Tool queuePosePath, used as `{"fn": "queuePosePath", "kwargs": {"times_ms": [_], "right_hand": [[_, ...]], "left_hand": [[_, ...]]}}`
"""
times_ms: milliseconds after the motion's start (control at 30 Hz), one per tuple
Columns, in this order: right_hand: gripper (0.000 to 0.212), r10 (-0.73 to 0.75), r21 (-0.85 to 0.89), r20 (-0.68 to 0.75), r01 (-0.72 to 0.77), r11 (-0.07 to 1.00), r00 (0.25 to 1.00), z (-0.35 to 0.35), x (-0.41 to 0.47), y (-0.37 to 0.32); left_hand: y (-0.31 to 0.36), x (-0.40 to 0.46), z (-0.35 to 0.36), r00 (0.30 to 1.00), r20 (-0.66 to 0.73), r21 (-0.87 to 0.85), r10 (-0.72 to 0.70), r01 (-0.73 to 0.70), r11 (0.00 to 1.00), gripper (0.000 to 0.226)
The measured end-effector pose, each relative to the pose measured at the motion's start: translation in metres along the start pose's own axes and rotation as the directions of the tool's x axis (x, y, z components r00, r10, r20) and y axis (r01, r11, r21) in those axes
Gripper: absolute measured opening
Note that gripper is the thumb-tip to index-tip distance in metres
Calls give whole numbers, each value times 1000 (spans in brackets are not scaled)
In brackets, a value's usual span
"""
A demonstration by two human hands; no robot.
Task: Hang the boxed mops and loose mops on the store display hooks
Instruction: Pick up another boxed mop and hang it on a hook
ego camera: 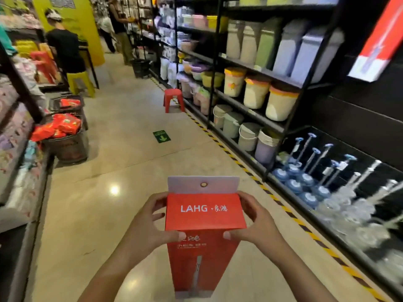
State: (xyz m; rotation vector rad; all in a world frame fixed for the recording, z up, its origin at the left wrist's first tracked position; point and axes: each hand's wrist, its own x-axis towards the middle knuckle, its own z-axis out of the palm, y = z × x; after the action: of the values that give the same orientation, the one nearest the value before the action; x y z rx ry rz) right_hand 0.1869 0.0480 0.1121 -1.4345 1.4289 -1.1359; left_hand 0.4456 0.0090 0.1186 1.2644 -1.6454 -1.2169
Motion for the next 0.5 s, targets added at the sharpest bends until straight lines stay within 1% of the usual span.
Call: {"fn": "queuePosePath", "kwargs": {"times_ms": [100,233,333,400,500], "right_hand": [[92,20,0,-137,-20,1000,990,-11,26,-9],[91,29,33,-307,-19,999,951,-31,55,-16],[94,36,43,-390,-21,999,920,-49,76,-17],[89,23,61,-429,3,998,903,-63,93,-17],[83,12,93,-489,38,995,872,-85,125,-15]], "left_hand": [[9,63,-3,990,117,24,79,-83,996,92],[30,135,9,949,243,-6,203,-207,978,92],[48,179,23,921,295,-45,255,-253,966,96],[58,209,33,901,331,-67,280,-273,960,97],[72,260,51,875,374,-123,309,-283,951,92]]}}
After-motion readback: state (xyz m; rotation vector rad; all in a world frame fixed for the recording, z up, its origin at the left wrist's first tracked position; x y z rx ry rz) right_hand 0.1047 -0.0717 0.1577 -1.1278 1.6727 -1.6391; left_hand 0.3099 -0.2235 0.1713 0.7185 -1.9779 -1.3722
